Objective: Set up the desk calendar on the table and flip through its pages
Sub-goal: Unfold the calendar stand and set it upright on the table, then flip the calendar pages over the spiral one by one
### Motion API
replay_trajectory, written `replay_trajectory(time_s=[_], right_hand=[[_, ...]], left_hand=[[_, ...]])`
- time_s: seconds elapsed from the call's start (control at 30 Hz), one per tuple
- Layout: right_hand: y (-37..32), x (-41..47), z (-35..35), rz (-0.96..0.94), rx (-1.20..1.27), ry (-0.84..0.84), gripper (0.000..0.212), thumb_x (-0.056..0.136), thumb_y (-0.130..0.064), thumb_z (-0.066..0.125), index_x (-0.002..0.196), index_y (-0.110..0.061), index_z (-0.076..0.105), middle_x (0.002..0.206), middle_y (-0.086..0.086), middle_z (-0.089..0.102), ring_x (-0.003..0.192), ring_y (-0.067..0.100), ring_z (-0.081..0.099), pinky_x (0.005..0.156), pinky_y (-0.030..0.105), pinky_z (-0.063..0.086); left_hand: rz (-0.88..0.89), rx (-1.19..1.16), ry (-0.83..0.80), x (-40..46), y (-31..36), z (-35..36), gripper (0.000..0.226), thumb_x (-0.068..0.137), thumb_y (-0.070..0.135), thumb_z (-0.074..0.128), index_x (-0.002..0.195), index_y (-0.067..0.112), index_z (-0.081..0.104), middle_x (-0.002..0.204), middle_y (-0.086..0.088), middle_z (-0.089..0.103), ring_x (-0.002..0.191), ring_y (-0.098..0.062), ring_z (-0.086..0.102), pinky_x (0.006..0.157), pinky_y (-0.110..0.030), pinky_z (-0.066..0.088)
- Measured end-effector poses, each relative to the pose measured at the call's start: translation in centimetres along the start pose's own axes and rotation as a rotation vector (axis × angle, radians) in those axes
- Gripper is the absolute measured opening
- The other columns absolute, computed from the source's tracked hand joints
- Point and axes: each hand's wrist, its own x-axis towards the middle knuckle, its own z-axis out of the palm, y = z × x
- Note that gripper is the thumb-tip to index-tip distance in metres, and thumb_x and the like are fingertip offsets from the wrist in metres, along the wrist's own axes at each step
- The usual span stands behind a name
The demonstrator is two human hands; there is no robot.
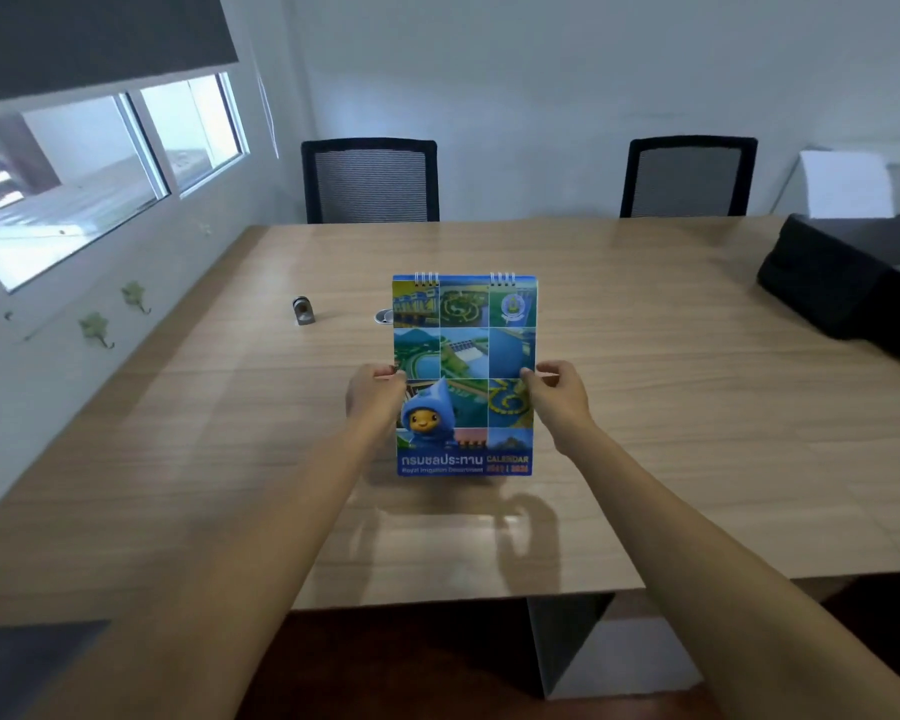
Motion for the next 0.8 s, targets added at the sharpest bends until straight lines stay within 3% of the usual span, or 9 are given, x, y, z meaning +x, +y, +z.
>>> replay_trajectory(time_s=[0.03,0.13,0.23,0.27,0.37,0.43,0.57,0.7,0.8], right_hand=[[-0.1,0.1,-0.3,0.012,0.016,-0.003,0.012,0.089,-0.021,0.064,0.091,-0.011,0.058,0.07,-0.004,0.051,0.069,0.016,0.051,0.065,0.031,0.044],[-0.3,0.8,-1.0,0.035,0.07,-0.05,0.029,0.085,-0.01,0.069,0.063,-0.018,0.052,0.064,-0.001,0.053,0.06,0.012,0.049,0.054,0.022,0.039],[-0.4,1.0,-1.5,0.044,0.046,-0.091,0.031,0.086,-0.01,0.068,0.06,-0.019,0.052,0.064,0.0,0.053,0.06,0.013,0.048,0.052,0.022,0.038],[-0.4,1.0,-1.5,0.046,0.034,-0.099,0.031,0.086,-0.011,0.067,0.06,-0.019,0.053,0.064,0.0,0.053,0.061,0.013,0.048,0.053,0.024,0.04],[-0.4,1.1,-1.5,0.023,-0.031,-0.064,0.019,0.087,-0.015,0.065,0.07,-0.02,0.06,0.074,0.006,0.064,0.071,0.02,0.058,0.066,0.036,0.055],[-0.4,1.1,-1.7,-0.015,-0.087,-0.026,0.006,0.086,-0.016,0.063,0.082,-0.02,0.063,0.088,0.015,0.071,0.075,0.028,0.066,0.079,0.047,0.06],[-1.0,0.6,-1.8,-0.073,-0.252,0.026,0.013,0.081,-0.02,0.062,0.073,-0.029,0.059,0.09,0.011,0.074,0.084,0.031,0.071,0.079,0.051,0.059],[-2.6,-0.9,-2.0,-0.118,-0.36,0.048,0.017,0.083,-0.021,0.061,0.092,-0.011,0.072,0.095,0.01,0.075,0.091,0.029,0.068,0.081,0.042,0.057],[-3.4,-1.2,-1.9,-0.103,-0.39,0.027,0.03,0.085,-0.022,0.06,0.091,0.005,0.073,0.094,0.022,0.074,0.079,0.031,0.066,0.076,0.045,0.057]], left_hand=[[0.0,-0.003,-0.013,0.1,0.1,-0.3,0.024,0.089,0.017,0.053,0.066,0.02,0.058,0.072,-0.003,0.059,0.078,-0.022,0.052,0.071,-0.032,0.041],[0.009,-0.037,-0.025,-0.1,-0.1,-0.8,0.024,0.089,0.013,0.052,0.106,0.014,0.069,0.1,-0.004,0.066,0.096,-0.023,0.057,0.079,-0.028,0.041],[0.076,-0.011,-0.007,-0.9,0.0,-0.8,0.032,0.093,0.015,0.049,0.064,0.026,0.056,0.069,0.009,0.055,0.075,-0.015,0.05,0.063,-0.025,0.037],[0.097,0.002,-0.005,-1.1,0.1,-0.8,0.033,0.094,0.019,0.048,0.062,0.023,0.057,0.067,0.006,0.056,0.069,-0.013,0.05,0.061,-0.026,0.037],[0.142,0.038,0.013,-1.7,0.7,-0.8,0.033,0.093,0.027,0.046,0.078,0.007,0.067,0.073,-0.008,0.066,0.068,-0.021,0.056,0.059,-0.03,0.038],[0.154,0.074,0.027,-2.0,1.1,-1.0,0.036,0.093,0.026,0.046,0.068,0.006,0.062,0.062,-0.006,0.057,0.063,-0.023,0.05,0.053,-0.029,0.033],[0.17,0.097,0.04,-2.3,1.7,-1.4,0.044,0.093,0.024,0.046,0.05,0.014,0.044,0.051,-0.001,0.044,0.057,-0.021,0.042,0.05,-0.029,0.026],[0.148,0.065,-0.036,-2.9,2.3,-1.4,0.041,0.096,0.03,0.046,0.066,0.004,0.057,0.069,-0.02,0.056,0.074,-0.029,0.05,0.061,-0.034,0.037],[0.135,0.079,-0.158,-3.0,2.7,-1.1,0.032,0.098,0.035,0.043,0.073,0.017,0.054,0.076,-0.006,0.056,0.087,-0.027,0.051,0.072,-0.034,0.042]])
